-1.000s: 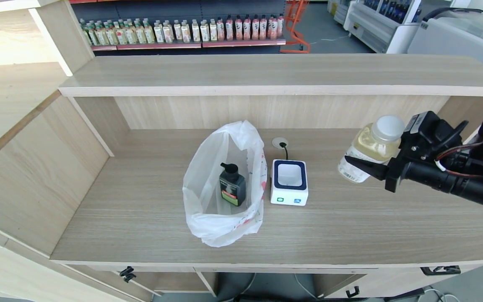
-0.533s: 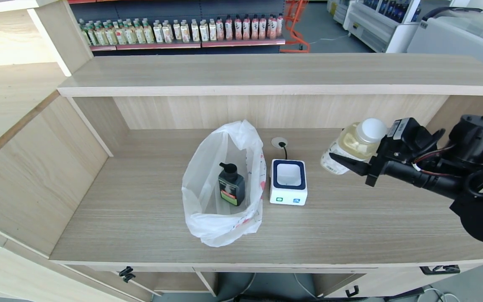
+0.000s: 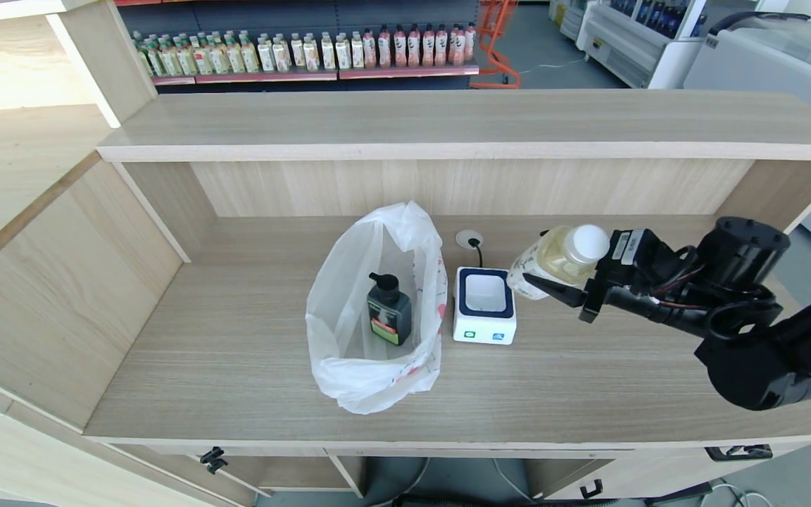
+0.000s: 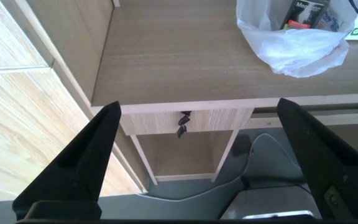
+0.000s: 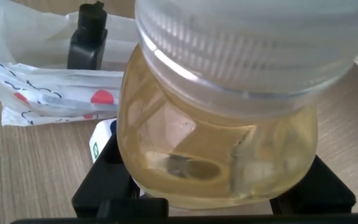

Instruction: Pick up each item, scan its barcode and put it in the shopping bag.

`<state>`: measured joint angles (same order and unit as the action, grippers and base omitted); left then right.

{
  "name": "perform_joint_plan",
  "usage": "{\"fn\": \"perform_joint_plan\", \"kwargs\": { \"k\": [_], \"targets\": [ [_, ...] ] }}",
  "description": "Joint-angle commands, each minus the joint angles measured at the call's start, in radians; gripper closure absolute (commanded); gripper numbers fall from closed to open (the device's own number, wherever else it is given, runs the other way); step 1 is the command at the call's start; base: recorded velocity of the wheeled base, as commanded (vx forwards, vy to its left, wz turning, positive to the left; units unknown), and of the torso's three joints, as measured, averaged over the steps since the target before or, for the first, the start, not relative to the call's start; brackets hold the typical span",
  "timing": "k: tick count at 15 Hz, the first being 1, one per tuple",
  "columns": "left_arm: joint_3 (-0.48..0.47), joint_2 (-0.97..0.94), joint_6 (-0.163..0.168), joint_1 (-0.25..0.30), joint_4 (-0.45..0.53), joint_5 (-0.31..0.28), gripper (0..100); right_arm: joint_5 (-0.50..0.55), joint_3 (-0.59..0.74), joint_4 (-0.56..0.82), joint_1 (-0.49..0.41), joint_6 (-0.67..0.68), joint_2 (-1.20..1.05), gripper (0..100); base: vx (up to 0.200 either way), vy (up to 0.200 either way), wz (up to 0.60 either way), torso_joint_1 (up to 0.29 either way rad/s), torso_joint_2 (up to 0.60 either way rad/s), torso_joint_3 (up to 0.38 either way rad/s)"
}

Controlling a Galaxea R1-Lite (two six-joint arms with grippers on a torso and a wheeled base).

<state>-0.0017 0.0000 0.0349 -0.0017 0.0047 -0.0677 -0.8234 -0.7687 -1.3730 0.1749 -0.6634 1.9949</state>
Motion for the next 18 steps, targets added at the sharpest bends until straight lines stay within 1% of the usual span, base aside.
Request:
{"fn": "perform_joint_plan", "kwargs": {
  "k": [1,6,13,18],
  "targets": [
    [0.000,0.000,0.000,0.000,0.000,0.000,0,-0.002,-0.030,-0.005,0.025,0.001,0.062,100,0.000,0.000,0.00,0.000,0.00,0.000],
    [0.000,0.000,0.000,0.000,0.000,0.000,0,-0.003,-0.100,-0.026,0.044,-0.001,0.124,100,0.000,0.000,0.00,0.000,0.00,0.000],
    [0.000,0.000,0.000,0.000,0.000,0.000,0,-0.011,-0.153,-0.055,0.069,-0.001,0.200,100,0.000,0.000,0.00,0.000,0.00,0.000],
    [0.000,0.002,0.000,0.000,0.000,0.000,0,-0.010,-0.178,-0.110,0.081,0.001,0.260,100,0.000,0.000,0.00,0.000,0.00,0.000]
  ]
}}
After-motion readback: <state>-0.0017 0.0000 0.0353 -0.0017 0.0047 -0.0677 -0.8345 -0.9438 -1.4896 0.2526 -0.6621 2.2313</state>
